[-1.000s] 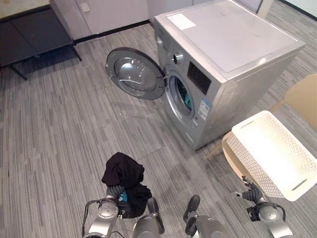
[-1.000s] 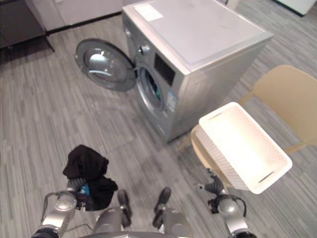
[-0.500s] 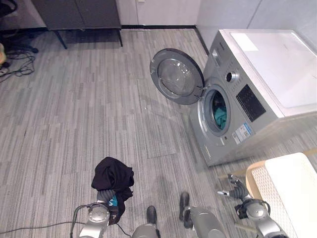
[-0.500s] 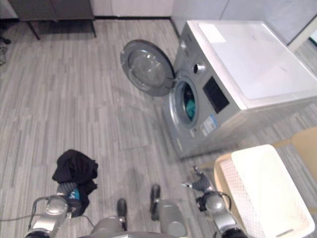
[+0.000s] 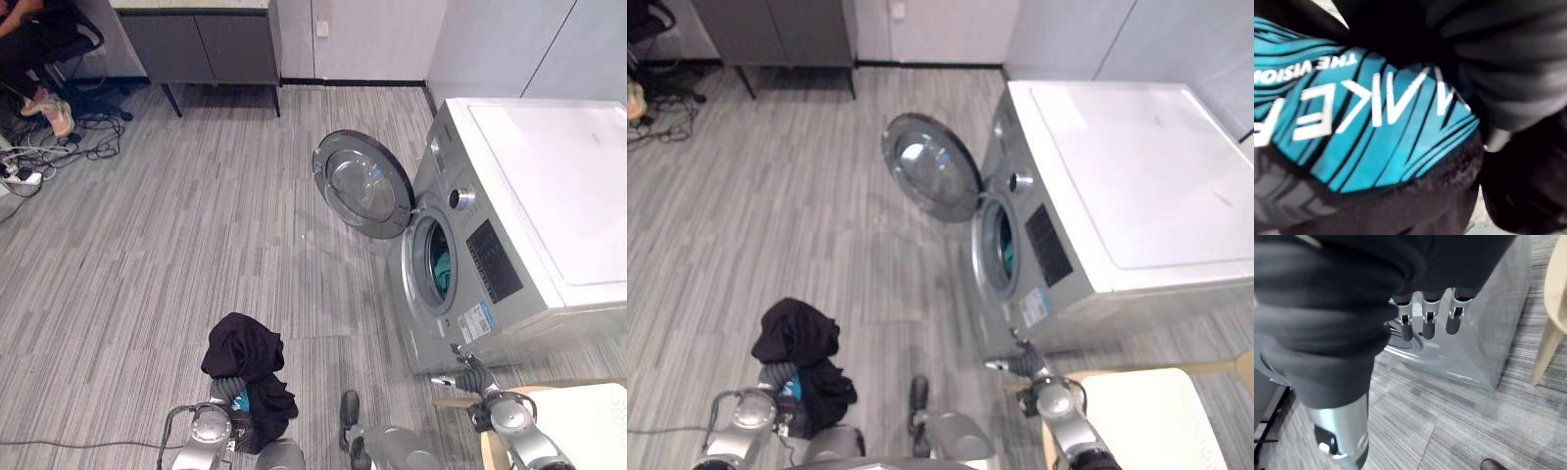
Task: Grab the laundry basket,head to the washer,open it,put in the laundry and shut it.
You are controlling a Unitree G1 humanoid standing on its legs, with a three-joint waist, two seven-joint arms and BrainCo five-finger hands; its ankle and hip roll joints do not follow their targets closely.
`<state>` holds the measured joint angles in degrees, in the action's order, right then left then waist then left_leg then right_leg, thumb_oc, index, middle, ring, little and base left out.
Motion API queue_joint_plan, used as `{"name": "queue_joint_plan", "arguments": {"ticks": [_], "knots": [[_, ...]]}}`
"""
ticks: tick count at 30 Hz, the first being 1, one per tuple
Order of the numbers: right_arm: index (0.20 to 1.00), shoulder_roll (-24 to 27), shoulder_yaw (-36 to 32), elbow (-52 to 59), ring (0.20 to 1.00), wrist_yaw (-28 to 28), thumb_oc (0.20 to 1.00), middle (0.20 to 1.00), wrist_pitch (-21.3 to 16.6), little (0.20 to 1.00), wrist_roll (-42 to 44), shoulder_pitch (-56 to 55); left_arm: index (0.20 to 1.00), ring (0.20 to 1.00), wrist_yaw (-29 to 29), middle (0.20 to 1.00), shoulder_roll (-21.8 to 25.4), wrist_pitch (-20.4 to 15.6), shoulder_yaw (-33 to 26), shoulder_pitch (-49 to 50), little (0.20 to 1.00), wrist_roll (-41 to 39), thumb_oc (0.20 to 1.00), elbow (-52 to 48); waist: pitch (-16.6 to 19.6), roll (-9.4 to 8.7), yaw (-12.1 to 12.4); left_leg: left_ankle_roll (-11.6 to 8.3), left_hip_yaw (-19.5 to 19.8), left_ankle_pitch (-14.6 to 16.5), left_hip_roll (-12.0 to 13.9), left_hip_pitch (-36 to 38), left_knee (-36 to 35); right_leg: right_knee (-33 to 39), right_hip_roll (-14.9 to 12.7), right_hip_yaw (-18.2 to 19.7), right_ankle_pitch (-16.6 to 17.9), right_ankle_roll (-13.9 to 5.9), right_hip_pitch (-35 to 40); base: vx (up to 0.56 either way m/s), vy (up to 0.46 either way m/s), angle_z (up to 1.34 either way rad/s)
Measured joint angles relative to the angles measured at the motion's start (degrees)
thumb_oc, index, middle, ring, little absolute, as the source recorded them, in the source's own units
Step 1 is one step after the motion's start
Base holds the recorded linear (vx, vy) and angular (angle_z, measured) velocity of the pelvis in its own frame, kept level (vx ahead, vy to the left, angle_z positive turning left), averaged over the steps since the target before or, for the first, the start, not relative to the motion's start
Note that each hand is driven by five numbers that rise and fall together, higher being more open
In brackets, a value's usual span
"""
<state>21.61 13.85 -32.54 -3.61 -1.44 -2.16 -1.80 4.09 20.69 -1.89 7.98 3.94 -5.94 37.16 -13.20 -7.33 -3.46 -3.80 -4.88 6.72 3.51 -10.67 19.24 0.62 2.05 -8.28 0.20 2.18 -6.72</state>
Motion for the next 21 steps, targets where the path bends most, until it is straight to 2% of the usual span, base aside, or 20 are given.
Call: {"name": "queue_joint_plan", "arguments": {"ticks": [1, 2, 4, 5, 6, 7, 8, 10, 12, 13, 16, 17, 18, 19, 20, 21], "knots": [[1.0, 0.0, 0.0, -0.1, 1.0, 0.0, 1.0, 1.0, 0.1, 1.0, 0.0, -0.1, 0.2, 0.2, 0.0, 0.2, 0.0, 0.1, 0.0, 0.0, 0.2, 0.0, 0.2, 0.1, -0.1, -0.11, 0.2, 0.05, 0.7, -0.1, -0.3, -0.5, -2.3, 0.3, 0.0, 0.4, 0.0, 0.02, 0.1, 0.22, 0.07, -0.24], [1.0, 0.0, 0.1, -0.7, 1.0, -0.1, 1.0, 1.0, 0.3, 1.0, 0.0, -0.4, 0.2, 0.2, 0.0, 0.2, 0.0, 0.2, 0.0, -0.3, 0.2, 0.0, 0.2, 0.6, -0.2, -0.28, 0.7, -0.45, 1.6, -3.0, -1.6, -1.5, -9.4, 1.7, 0.3, 1.6, 0.0, -0.01, 1.2, 0.16, 0.055, -0.24], [1.0, -0.1, 0.1, -2.3, 1.0, -0.3, 1.0, 1.0, 0.3, 1.0, 0.0, -0.4, 0.2, 0.2, 0.1, 0.2, 0.0, 0.4, 0.0, -0.2, 0.2, 0.0, 0.2, 1.6, -0.3, 0.22, 1.1, -0.76, 3.4, -6.2, -1.8, -2.4, -12.9, 2.1, 1.1, 2.0, 0.0, -0.05, 2.3, 0.21, 0.096, -0.32], [1.0, 0.0, 0.1, -2.5, 1.0, -0.3, 1.0, 1.0, 0.4, 1.0, 0.0, -0.5, 0.2, 0.2, 0.2, 0.2, 0.1, 0.5, 0.0, -0.3, 0.2, 0.0, 0.2, 2.1, -0.4, 0.45, 1.9, -1.0, 4.3, -7.2, -1.6, -2.5, -14.4, 1.8, 1.6, 2.7, 0.0, -0.02, 2.7, 0.37, 0.206, -0.35], [1.0, 0.0, 0.3, -2.9, 1.0, -0.6, 1.0, 1.0, 0.3, 1.0, -0.1, -0.6, 0.2, 0.2, 0.3, 0.2, 0.2, 0.7, 0.1, -0.3, 0.2, 0.0, 0.2, 2.2, -0.5, 0.71, 2.1, -2.08, 5.6, -7.9, -1.6, -3.4, -14.9, 1.8, 2.2, 3.9, -0.1, 0.0, 3.1, 0.2, 0.126, -0.36], [1.0, -0.1, 0.3, -3.1, 1.0, -0.7, 1.0, 1.0, 0.4, 1.0, -0.1, -0.5, 0.2, 0.2, 0.4, 0.2, 0.2, 0.7, 0.1, -0.4, 0.2, 0.0, 0.2, 2.2, -0.6, 0.58, 2.4, -2.11, 6.2, -8.5, -1.5, -3.5, -16.6, 1.6, 2.4, 4.7, 0.0, -0.04, 3.1, 0.45, 0.275, -0.69], [1.0, -0.2, -0.1, -4.8, 1.0, -1.2, 1.0, 1.0, 0.4, 1.0, -0.1, -0.1, 0.2, 0.2, 0.7, 0.2, 0.1, 0.7, 0.2, -0.1, 0.2, -0.1, 0.2, 2.5, -0.9, 1.07, 3.7, -2.61, 12.0, -9.9, -0.5, -3.8, -21.8, 0.3, 3.9, 8.7, -0.1, 0.12, 2.9, 0.41, 0.26, -0.81], [1.0, 0.3, -0.1, -5.5, 1.0, -1.4, 1.0, 1.0, 0.5, 1.0, -0.1, 0.5, 0.2, 0.2, 0.7, 0.2, 0.0, 1.1, 0.1, -0.1, 0.2, -0.1, 0.2, 2.7, -1.4, 1.91, 3.7, -3.03, 14.5, -10.3, 0.9, -4.8, -21.8, 0.5, 4.8, 10.2, -0.1, 0.18, 4.1, 0.45, 0.335, -0.75], [1.0, 0.2, -0.1, -7.6, 1.0, -1.4, 1.0, 1.0, 0.7, 1.0, -0.2, 1.7, 0.2, 0.2, 0.7, 0.2, 0.1, 1.1, 0.0, -0.3, 0.2, -0.3, 0.2, 2.6, -1.5, 2.08, 4.4, -2.93, 16.4, -10.3, 1.3, -4.2, -21.0, -0.8, 5.3, 13.5, -0.3, 0.46, 4.0, 0.41, 0.334, -1.01], [1.0, 0.3, -0.8, -8.1, 1.0, -1.5, 1.0, 1.0, 0.7, 1.0, -0.2, 2.1, 0.2, 0.2, 0.7, 0.2, -0.1, 1.1, 0.0, -0.5, 0.2, -0.3, 0.2, 2.6, -1.4, 2.44, 5.1, -1.63, 14.6, -10.5, 0.9, -4.6, -16.8, -1.6, 5.0, 14.9, -0.8, 1.26, 4.3, 0.44, 0.341, -1.02], [1.0, 0.3, -1.8, -8.4, 1.0, -1.5, 1.0, 1.0, 1.2, 1.0, -0.2, 1.1, 0.2, 0.2, 0.5, 0.2, -0.4, 1.1, 0.2, -0.9, 0.2, -0.3, 0.2, 2.7, -0.8, 3.54, 3.4, -0.01, 12.6, -10.5, -0.5, -3.7, -12.9, -2.4, 4.2, 14.9, -2.1, 2.26, 5.3, 0.24, 0.201, -0.36], [1.0, 0.2, -1.7, -7.8, 1.0, -1.5, 1.0, 1.0, 1.2, 1.0, -0.2, 0.0, 0.2, 0.2, 0.4, 0.2, -0.3, 1.1, 0.3, -1.7, 0.2, -0.3, 0.2, 2.1, -0.1, 4.37, 3.0, 0.81, 11.4, -11.3, -0.3, -1.0, -14.0, -5.6, 4.1, 15.4, -4.8, 1.78, 4.7, 0.27, 0.257, -0.38], [1.0, -0.1, -1.2, -7.8, 1.0, -1.4, 1.0, 1.0, 1.2, 1.0, -0.2, -0.5, 0.2, 0.2, 0.4, 0.2, -0.2, 1.1, 0.4, -1.6, 0.2, -0.3, 0.2, 2.1, 0.2, 3.89, 2.7, 1.88, 9.1, -11.9, -0.3, -0.6, -14.3, -8.9, 3.1, 15.3, -6.8, 0.67, 3.8, 0.3, 0.341, -0.7], [1.0, -0.1, 0.1, -7.6, 1.0, -1.3, 1.0, 1.0, 1.1, 1.0, -0.2, -0.3, 0.2, 0.2, 0.5, 0.2, 0.0, 1.0, 0.3, -2.0, 0.2, -0.3, 0.2, 1.6, 0.6, 3.28, 3.4, 3.33, 6.3, -10.8, -1.0, 0.2, -14.6, -16.1, 1.1, 14.6, -9.3, -1.06, 0.7, 0.3, 0.338, -0.57], [1.0, -0.3, 0.4, -6.9, 1.0, -1.3, 1.0, 1.0, 1.1, 1.0, -0.2, -0.6, 0.2, 0.2, 0.5, 0.2, 0.4, 1.1, 0.6, -2.2, 0.2, -0.3, 0.2, 1.6, 1.0, 2.64, 2.8, 4.33, 4.9, -9.6, -1.9, 0.7, -13.7, -20.0, -1.0, 14.2, -8.5, -1.69, -0.8, 0.22, 0.26, -0.85], [1.0, -1.1, 0.9, -6.4, 1.0, -1.3, 1.0, 1.0, 1.1, 1.0, -0.2, 0.0, 0.2, 0.2, 0.6, 0.2, 1.2, 1.2, 0.6, -2.2, 0.2, -0.3, 0.2, 1.7, 1.1, 1.69, 2.7, 5.35, 2.6, -8.9, -2.8, 2.2, -14.5, -24.9, -3.2, 13.7, -7.7, -3.91, -3.1, 0.16, 0.154, -0.71]]}}
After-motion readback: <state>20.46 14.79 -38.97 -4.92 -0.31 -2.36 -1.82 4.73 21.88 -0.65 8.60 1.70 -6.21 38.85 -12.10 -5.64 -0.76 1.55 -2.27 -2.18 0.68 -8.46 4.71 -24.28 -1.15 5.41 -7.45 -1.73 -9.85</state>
